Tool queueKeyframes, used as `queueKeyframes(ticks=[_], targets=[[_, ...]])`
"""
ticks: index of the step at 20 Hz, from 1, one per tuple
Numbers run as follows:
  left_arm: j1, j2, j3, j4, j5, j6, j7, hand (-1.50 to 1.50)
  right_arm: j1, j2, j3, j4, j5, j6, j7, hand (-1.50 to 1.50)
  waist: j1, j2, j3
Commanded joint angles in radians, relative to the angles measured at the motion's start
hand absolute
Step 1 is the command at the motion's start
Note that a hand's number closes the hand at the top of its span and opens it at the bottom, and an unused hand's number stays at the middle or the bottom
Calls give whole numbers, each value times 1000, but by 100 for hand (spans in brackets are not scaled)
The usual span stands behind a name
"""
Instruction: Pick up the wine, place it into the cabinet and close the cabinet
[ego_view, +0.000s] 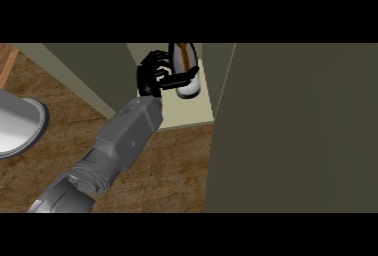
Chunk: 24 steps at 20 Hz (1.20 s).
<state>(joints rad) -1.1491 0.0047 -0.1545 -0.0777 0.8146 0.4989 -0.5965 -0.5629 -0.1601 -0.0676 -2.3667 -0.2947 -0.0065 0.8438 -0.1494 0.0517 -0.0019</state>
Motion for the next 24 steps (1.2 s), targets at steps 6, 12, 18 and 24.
queueKeyframes(ticks=[6,12,18,24], targets=[[-34,39,-107,76,-119,129,-16,150,17,-2,0,-26,-25,14,0,-150,-15,7,3],[-1,97,-148,77,-162,191,9,150,12,0,-8,-20,-27,13,-3,-150,-14,15,1],[36,94,-174,77,-192,281,26,150,-1,-5,5,-30,-22,15,10,-150,-20,14,-2],[38,133,-210,77,-231,212,91,-150,-6,-1,11,-34,-34,26,-5,-150,-33,23,-2]])
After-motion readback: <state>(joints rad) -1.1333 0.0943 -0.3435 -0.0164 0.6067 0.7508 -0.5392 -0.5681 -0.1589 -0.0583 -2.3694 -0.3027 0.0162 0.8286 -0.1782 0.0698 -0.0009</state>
